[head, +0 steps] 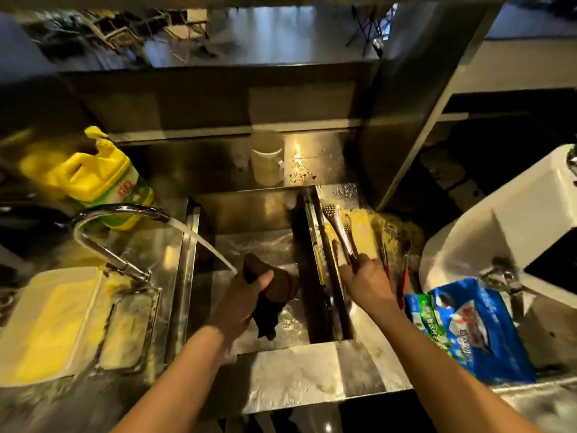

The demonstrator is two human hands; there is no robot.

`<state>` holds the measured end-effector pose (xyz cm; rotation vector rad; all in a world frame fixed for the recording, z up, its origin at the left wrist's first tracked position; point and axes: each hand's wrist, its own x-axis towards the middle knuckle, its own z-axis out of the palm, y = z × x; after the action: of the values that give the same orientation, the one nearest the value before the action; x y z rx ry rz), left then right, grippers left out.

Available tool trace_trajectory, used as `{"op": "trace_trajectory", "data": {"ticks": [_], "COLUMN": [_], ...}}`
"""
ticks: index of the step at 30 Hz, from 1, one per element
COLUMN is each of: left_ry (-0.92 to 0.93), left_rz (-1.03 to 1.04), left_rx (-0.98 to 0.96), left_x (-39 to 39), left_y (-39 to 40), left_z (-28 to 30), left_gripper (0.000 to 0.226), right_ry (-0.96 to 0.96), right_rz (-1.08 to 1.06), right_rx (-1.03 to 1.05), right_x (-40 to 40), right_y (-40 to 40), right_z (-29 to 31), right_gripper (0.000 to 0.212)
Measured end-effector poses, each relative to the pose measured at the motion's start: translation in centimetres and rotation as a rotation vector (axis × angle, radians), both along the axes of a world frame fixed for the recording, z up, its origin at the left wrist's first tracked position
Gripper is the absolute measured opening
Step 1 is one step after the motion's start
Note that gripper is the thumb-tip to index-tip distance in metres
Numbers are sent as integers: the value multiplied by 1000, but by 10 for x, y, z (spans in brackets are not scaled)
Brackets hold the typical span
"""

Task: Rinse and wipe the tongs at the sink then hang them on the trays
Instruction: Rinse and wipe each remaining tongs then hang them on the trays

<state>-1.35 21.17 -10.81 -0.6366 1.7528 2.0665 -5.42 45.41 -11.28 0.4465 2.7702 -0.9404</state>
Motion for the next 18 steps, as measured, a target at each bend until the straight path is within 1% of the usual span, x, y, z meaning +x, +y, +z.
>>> {"op": "trace_trajectory", "data": {"ticks": [1, 3, 4, 5, 7, 8, 10, 12, 14, 16, 18], "left_ry": [8, 5, 3, -5, -50, -74, -96, -110, -115, -139, -162], "left_rz": [48, 147, 187, 220, 289, 318, 347, 372, 400, 348, 289], "left_rx": [2, 2, -1, -5, -8, 16, 82, 135, 206, 241, 272], "left_x": [-1, -8, -11, -14, -18, -20, -20, -16, -14, -16, -24], "left_y": [-12, -30, -40, -50, -75, -87, -106, -122, -127, -131, -127], "left_z": [3, 7, 10, 12, 16, 17, 17, 14, 9, 4, -4], "left_gripper": [15, 11, 11, 11, 12, 14, 11, 7, 9, 18, 28], "right_ry": [-11, -70, -107, -148, -256, -300, -353, -364, -365, -353, -340], "right_rz": [2, -15, -18, -21, -6, 19, 55, 27, -7, -18, -24], "right_rx": [-115, -370, -481, -568, -693, -728, -731, -722, -741, -764, -802], "right_x": [4, 13, 16, 20, 26, 28, 33, 37, 41, 45, 51], "right_y": [-12, -35, -48, -60, -89, -102, -127, -150, -165, -183, -197], "right_z": [12, 29, 35, 39, 43, 44, 43, 38, 38, 40, 43], "right_gripper": [26, 11, 9, 12, 18, 18, 18, 17, 20, 22, 19]}}
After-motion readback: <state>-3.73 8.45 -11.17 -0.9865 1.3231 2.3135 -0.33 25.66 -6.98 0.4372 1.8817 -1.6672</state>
